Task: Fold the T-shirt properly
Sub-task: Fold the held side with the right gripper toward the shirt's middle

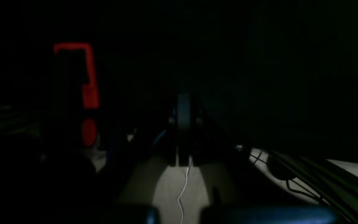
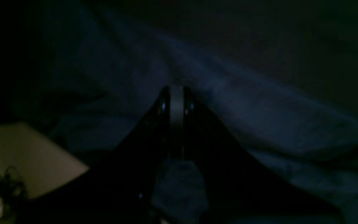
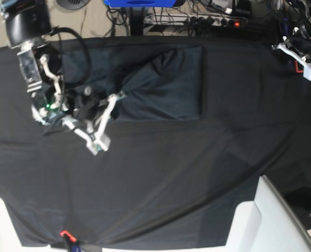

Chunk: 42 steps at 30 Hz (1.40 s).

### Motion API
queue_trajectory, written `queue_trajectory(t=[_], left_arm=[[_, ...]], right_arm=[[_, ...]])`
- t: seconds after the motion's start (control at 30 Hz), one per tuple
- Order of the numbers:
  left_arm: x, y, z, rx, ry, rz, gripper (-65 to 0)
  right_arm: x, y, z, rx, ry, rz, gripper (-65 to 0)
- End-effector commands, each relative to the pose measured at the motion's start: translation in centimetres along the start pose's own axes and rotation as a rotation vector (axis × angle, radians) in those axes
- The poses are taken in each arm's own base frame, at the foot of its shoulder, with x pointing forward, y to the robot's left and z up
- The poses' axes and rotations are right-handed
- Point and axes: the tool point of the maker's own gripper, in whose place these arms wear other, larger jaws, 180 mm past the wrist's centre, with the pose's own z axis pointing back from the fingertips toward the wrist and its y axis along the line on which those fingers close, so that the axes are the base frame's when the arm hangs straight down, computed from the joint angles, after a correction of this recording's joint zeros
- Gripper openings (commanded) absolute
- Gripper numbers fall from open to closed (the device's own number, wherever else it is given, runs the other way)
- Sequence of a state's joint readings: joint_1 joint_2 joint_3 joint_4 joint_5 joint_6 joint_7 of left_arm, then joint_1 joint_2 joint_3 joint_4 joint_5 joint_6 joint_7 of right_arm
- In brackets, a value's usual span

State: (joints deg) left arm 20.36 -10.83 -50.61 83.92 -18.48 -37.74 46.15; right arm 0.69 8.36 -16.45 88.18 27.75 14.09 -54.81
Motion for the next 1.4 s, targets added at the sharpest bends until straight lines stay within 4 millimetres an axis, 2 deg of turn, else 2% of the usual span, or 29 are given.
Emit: queue_trajectory(t=[0.0,0.17,0.27,0.5,0.67,0.83,1.07,1.37], left_arm=[[1.2,0.5,0.3,0.004,-0.034,-0.009,-65.0],[1.4,0.5,0.4,0.006,-0.039,-0.013,-65.0],[1.5,0.5,0.4,0.006,-0.040,-0.014,-65.0],[1.5,0.5,0.4,0.006,-0.042,-0.014,-65.0],[1.5,0.5,0.4,0.006,-0.042,-0.014,-65.0],[1.6,0.6,0.4,0.008,-0.042,-0.016,-65.0],[1.5,0.7,0.4,0.009,-0.038,-0.016,-65.0],[1.8,1.1,0.5,0.015,-0.039,-0.023,-65.0]], right_arm=[[0.8,0.9,0.2,0.024,-0.022,0.002,-64.8],[-0.5,5.2,-1.3,0.102,0.043,0.064,-64.8],[0.1,7.6,-1.9,0.123,0.060,0.097,-64.8],[-0.5,9.3,-4.4,0.085,0.156,0.076,-64.8],[-1.9,9.1,-5.2,0.052,0.215,0.050,-64.8],[-3.8,8.1,-4.4,-0.001,0.290,-0.020,-64.8],[-4.3,7.0,-2.3,-0.016,0.295,-0.035,-64.8],[-8.3,4.7,-1.7,-0.057,0.363,-0.093,-64.8]])
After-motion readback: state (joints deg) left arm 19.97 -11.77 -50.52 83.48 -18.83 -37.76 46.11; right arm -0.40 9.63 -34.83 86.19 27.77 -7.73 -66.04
